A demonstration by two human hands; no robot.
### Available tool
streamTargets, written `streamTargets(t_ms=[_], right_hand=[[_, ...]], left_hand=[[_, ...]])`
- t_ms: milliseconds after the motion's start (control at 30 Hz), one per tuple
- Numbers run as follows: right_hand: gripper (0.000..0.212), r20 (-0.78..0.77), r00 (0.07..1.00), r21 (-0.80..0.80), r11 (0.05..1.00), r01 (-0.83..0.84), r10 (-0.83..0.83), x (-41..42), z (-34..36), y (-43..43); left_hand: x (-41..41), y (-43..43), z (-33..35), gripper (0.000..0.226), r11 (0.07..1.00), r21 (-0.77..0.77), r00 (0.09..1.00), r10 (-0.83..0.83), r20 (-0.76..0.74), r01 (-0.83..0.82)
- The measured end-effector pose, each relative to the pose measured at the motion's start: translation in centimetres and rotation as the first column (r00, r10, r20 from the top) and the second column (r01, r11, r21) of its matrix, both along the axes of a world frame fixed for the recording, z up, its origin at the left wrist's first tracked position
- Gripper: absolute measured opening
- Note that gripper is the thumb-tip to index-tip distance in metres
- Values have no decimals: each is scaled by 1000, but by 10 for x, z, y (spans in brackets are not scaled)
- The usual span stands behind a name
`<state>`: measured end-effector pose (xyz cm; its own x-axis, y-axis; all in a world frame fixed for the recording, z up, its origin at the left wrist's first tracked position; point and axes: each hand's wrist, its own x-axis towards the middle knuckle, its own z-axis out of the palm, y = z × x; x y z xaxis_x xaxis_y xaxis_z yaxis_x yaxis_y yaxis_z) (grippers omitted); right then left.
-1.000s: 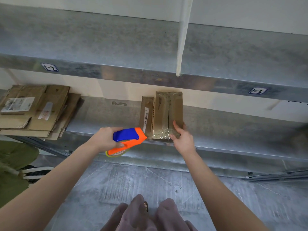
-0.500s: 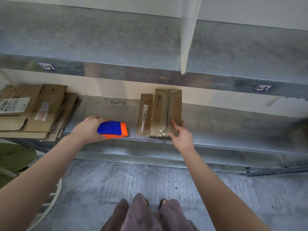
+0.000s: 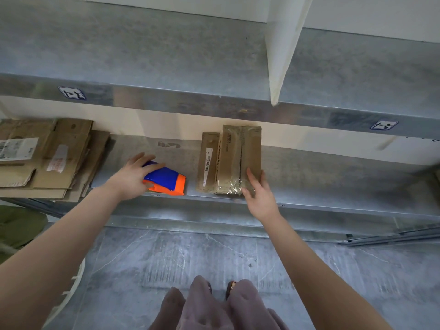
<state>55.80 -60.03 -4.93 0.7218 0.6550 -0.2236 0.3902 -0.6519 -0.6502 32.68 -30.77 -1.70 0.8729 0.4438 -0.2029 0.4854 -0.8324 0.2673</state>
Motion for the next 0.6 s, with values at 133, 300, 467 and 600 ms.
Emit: streamTargets(t_ms=[133,300,467,600], right_hand=[[61,3,999,-4,999,-50,50,5,-7,-5],[63,161,983,-8,996,-94,94,9,-7,-18],[58,412,898,-61,988,-145,158,0,-10,-38],[57,394,888,-85,971,-222,238,-3,-16,-44]], left_hand=[[-7,-11,-4,68,990,144,999,9,-45,-3],[25,-64,3,72,981,165,985,-121,127,99],[76,-157,-7,67,970,74,949,-241,201,231],[96,-184,-29,66,969,94,958,-240,157,228]])
